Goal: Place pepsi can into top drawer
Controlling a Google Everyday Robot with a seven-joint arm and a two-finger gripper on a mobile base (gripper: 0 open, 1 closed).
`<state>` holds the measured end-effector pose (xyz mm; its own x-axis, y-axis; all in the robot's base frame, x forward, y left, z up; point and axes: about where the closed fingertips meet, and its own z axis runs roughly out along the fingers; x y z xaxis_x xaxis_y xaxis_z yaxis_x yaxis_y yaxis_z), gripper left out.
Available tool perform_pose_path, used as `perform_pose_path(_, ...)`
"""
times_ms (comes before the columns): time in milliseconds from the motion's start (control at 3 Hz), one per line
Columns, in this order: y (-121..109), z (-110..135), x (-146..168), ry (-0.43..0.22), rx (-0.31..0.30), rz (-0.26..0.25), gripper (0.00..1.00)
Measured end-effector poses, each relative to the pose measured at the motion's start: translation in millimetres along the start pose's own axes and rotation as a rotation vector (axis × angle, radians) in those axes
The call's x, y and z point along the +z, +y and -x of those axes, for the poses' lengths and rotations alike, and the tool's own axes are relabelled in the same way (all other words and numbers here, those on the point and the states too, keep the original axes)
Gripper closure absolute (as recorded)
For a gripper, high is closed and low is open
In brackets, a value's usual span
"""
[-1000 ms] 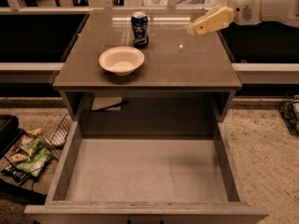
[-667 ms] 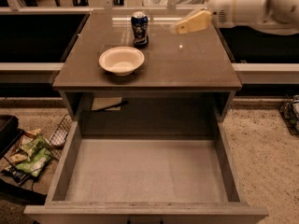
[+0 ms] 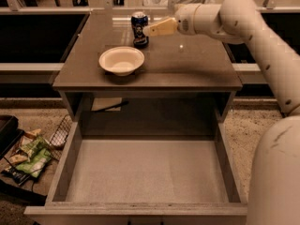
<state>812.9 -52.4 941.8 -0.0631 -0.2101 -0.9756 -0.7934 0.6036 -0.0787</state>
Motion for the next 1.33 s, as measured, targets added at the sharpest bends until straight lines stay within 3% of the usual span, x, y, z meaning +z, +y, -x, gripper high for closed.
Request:
perform_pose_path(333, 2.2, -14.1, 46.3, -0.032, 0.046, 0.002, 0.0)
perform_pose_path(667, 7.8, -14.2, 69.8, -0.07, 0.056, 0.003, 0.0)
perform_pose_path(1333, 8.3, -17.7, 129.5, -0.108, 0.021, -0.006, 0.5)
